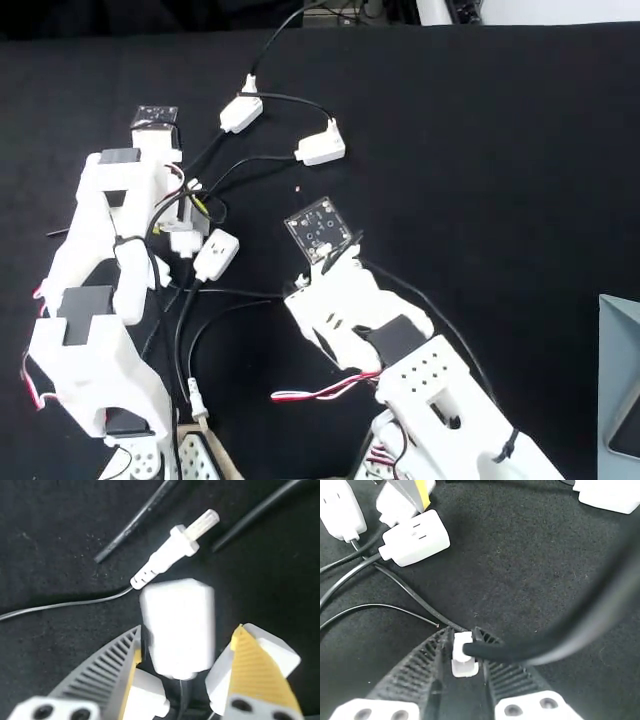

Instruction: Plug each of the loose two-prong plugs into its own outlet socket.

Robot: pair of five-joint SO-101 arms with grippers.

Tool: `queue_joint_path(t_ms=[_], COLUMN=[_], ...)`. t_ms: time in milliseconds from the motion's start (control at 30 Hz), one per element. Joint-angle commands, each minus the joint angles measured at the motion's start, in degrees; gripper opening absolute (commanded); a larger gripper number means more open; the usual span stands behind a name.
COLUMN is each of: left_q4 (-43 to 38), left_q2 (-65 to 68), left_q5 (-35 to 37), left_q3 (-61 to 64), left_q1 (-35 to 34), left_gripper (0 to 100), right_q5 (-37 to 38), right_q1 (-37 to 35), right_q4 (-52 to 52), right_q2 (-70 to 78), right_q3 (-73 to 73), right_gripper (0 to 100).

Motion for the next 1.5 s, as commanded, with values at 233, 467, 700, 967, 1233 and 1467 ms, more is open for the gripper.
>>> queue_joint_path(t_ms=[233, 467, 700, 967, 1233, 1467], left_q4=[-0.09, -5.80, -3.60, 7.03, 9.23, -0.79], left_q2=[-0.53, 4.31, 2.20, -12.40, -21.54, -19.08], left_q5=[0.00, 0.09, 0.18, -0.18, -0.18, -2.29], left_q3=[-3.03, -1.45, -3.91, -5.76, 1.71, 9.71], left_q1=[0.04, -0.48, 0.22, 2.59, 17.71, 28.62], left_gripper=[28, 21, 4, 3, 3, 4], right_q5=[-0.18, -0.18, -0.18, 2.73, 9.32, 10.46], right_q1=[0.70, 0.70, 0.70, 6.24, 20.75, 28.22], right_q4=[-1.05, -1.05, -0.97, -0.44, 7.56, 16.18], right_q2=[0.22, 0.22, -0.04, -0.22, -0.22, -0.31], right_q3=[-0.13, -0.13, -0.13, -0.66, -6.73, -12.00], right_gripper=[1.2, 1.2, 1.2, 1.2, 1.2, 1.2])
